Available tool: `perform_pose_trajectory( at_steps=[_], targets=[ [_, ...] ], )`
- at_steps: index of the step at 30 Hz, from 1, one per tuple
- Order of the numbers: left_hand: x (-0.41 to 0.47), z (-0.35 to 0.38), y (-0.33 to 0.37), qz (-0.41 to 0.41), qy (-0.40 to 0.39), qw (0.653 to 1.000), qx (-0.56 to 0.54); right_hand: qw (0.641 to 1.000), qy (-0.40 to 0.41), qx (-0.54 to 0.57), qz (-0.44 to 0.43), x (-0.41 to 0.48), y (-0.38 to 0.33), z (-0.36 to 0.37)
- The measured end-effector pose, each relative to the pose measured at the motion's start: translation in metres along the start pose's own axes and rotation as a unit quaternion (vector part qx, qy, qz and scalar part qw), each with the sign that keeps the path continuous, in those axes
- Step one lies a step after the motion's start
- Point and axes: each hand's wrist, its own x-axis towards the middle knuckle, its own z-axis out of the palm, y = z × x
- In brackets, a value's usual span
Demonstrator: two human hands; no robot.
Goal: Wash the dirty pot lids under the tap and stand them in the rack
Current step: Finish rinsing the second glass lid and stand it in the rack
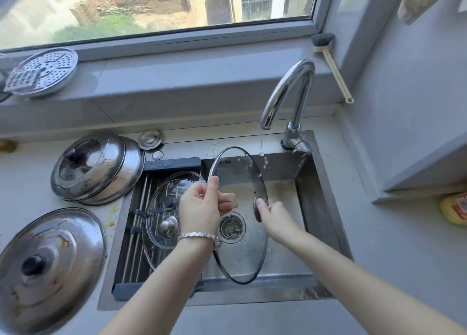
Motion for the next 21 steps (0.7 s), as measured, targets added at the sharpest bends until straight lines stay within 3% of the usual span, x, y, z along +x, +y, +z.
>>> perform_pose_trajectory(
  at_steps=[4, 10, 15, 21],
  targets=[
    [-0.010, 0.006, 0.009, 0.049, -0.026, 0.998, 0.039, 0.999, -0.026, -0.021, 0.017, 0.002, -0.004, -0.009],
    [-0.016, 0.012, 0.027, 0.065, -0.071, 0.993, 0.074, 0.996, 0.037, 0.075, -0.035, -0.003, -0.003, -0.019],
    [-0.025, 0.008, 0.033, 0.102, -0.074, 0.977, 0.170, 0.995, 0.061, 0.058, -0.062, -0.010, -0.001, -0.020],
    [-0.024, -0.018, 0.022, 0.092, -0.052, 0.970, 0.220, 0.993, 0.053, 0.068, -0.084, -0.013, -0.001, -0.017]
  ],
)
